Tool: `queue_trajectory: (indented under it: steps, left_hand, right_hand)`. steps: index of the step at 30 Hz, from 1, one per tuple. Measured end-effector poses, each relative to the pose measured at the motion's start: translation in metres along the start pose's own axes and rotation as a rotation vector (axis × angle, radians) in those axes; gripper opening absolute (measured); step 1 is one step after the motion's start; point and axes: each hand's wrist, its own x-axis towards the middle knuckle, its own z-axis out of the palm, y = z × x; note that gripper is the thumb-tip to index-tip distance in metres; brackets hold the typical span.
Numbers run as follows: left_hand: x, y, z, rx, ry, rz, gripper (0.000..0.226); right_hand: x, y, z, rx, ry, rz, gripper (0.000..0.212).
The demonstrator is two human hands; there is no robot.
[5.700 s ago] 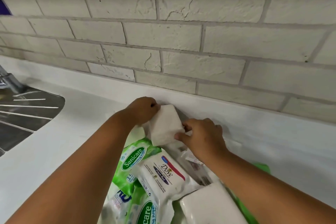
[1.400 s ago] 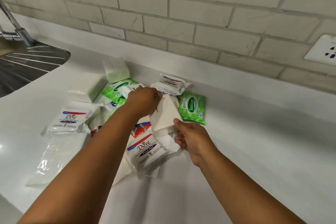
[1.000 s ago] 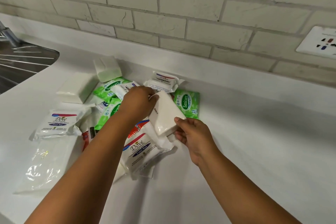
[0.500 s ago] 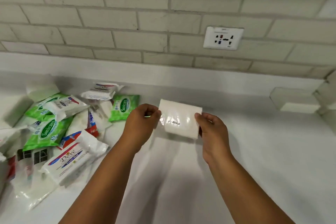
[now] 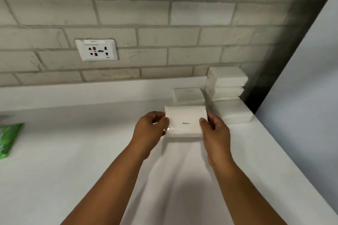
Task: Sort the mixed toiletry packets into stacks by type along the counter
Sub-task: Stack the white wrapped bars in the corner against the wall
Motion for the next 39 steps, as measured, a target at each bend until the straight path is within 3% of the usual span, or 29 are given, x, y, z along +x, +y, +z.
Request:
queue_trajectory:
  steps: [8,12,18,26,30,35,39]
  left_hand:
    - [0.040,0.021,0.138,-0.108,-0.165,-0.045,0.018]
    - [0.060,0.025,0.173,-0.113,-0.184,-0.073,0.027]
    - [0.080,0.028,0.197,-0.112,-0.142,-0.094,0.022]
    - [0.082,0.033,0.205,-0.077,-0.151,-0.139,0.022]
    - [0.078,0.035,0.198,-0.002,-0.174,-0.134,0.035]
    - [0.061,0.043,0.160,0.089,-0.136,-0.079,0.044]
    - [0.039,0.049,0.102,0.100,-0.025,0.011,0.035]
  right_hand:
    - [0.093,0.000,-0.102,-0.042,0.177,-0.015,0.020]
    - [0.128,0.002,-0.121,-0.125,0.198,-0.011,0.025]
    - [0.167,0.009,-0.130,-0.200,0.179,-0.001,0.033]
    - [0.182,0.015,-0.130,-0.293,0.179,-0.034,0.032]
    - [0.175,0.008,-0.130,-0.360,0.175,-0.069,0.038]
    - [0.149,-0.016,-0.111,-0.634,0.319,-0.446,0.037]
    - [0.109,-0.041,-0.060,-0.605,0.225,-0.597,0.037]
